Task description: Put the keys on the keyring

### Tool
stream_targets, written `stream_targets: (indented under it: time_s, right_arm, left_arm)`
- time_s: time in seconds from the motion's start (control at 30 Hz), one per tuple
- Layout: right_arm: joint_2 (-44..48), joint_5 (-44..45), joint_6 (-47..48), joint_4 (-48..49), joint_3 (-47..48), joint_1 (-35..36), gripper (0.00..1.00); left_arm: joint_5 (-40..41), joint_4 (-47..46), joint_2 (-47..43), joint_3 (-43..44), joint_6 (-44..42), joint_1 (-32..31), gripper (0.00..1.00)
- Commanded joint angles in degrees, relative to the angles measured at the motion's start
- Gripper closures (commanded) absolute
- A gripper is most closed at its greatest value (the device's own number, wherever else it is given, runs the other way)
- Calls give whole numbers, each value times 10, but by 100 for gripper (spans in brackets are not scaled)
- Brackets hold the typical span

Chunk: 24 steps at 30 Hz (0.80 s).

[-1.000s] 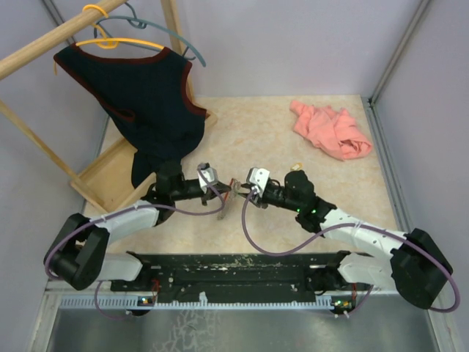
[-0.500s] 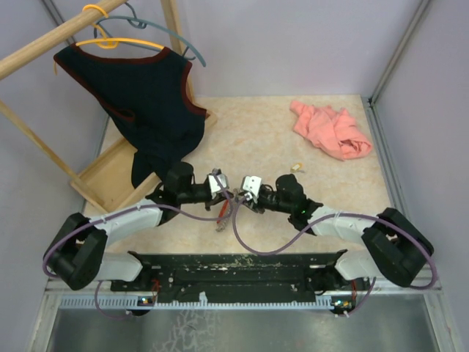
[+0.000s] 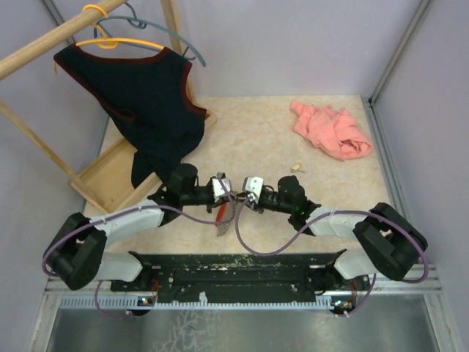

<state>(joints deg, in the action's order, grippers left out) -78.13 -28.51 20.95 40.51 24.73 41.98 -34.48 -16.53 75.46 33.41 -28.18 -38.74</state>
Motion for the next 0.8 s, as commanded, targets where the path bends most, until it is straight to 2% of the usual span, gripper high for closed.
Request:
stream_targets:
  time_s: [0.0,0.17,0.27,0.37,0.43,0.67,0.77]
  right_arm:
    - [13,-33,9,-1,17,-7,83]
    - [4,-43,22,-32,27,-7,85]
    - [1,-42,23,-33,28,-7,90]
    - [-2,-39,23,-33,30,-7,100]
    - [1,-35,16,-23,26,-10,100]
    - [12,-87,-59,92,-8,-42,100]
    - [10,-94,-60,98,-10,-43,100]
  left_arm:
    - [5,9,-7,27,-12,-6,100]
    - [3,7,-9,26,-14,-9,100]
    - [-3,7,-8,26,-15,-10,100]
    - [-3,5,-8,24,-16,-11,100]
    - [6,1,-13,20,-10,-11,99]
    - [22,-142,-36,-59,48,1,77]
    - [10,-196,-37,-83,73,19,75]
